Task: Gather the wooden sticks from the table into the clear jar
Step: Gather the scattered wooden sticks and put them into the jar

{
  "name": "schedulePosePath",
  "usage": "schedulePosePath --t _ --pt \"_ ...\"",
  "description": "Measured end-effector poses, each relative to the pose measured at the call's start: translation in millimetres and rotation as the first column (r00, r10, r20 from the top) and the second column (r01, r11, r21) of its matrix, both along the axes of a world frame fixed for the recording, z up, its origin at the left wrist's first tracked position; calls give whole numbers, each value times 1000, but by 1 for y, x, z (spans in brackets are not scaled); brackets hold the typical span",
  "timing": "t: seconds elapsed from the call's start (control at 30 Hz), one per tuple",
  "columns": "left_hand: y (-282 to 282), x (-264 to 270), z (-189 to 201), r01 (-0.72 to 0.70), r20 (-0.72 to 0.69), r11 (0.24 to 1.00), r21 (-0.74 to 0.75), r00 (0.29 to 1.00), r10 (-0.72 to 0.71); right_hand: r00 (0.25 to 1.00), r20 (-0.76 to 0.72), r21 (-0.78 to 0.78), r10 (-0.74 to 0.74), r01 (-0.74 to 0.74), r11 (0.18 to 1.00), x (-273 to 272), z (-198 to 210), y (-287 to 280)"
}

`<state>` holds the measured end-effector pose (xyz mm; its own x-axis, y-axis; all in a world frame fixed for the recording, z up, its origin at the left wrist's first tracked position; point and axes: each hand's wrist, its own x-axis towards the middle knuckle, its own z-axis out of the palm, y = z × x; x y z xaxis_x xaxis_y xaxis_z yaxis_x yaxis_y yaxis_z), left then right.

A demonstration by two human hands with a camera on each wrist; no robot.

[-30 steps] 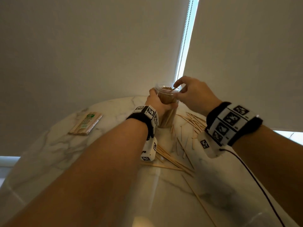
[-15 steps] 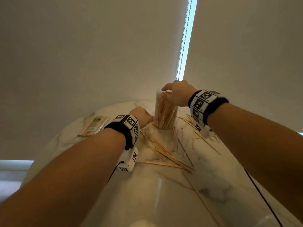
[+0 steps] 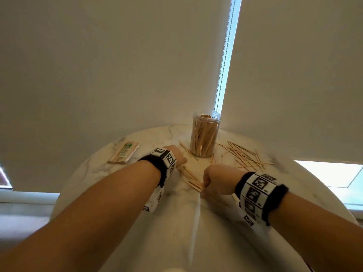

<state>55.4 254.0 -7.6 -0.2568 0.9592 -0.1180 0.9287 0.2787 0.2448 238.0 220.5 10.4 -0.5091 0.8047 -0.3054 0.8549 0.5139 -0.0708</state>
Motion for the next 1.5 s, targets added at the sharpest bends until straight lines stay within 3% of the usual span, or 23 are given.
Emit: schedulePosePath --t 0.13,0.37,0.47,0.53,0.67,0.87,1.1,1.2,1.37,1.5 --pt "16 15 3 3 -50 1000 -20 999 -4 998 -53 20 28 -27 999 -1 -8 -2" --pt "46 12 -16 -67 -303 981 -182 953 9 998 60 -53 -1 4 999 10 -2 6" --pt "37 8 -16 -17 -355 977 -211 933 -60 998 60 -25 1 1 1000 10 -1 4" --pt "16 10 -9 41 -365 982 -184 925 -107 998 68 23 -7 6 1000 10 0 -1" --pt "-6 8 -15 17 -315 989 -149 947 -63 993 115 73 0 -8 997 11 3 -15" --pt "-14 -14 -46 21 -359 955 -295 924 -131 988 154 92 -32 17 996 10 8 -31" --pt "-64 -1 -32 15 -280 996 -84 959 -38 986 162 150 -46 21 988 14 2 -41" --pt "-73 -2 -30 5 -234 993 -115 972 -32 988 141 181 -55 29 983 17 -4 -41" --pt "-81 1 -18 94 -349 965 -246 920 -179 985 163 158 -50 24 987 24 -8 -45" --pt "-86 7 -23 105 -349 962 -252 917 -192 978 203 145 -43 14 989 27 -11 -48"
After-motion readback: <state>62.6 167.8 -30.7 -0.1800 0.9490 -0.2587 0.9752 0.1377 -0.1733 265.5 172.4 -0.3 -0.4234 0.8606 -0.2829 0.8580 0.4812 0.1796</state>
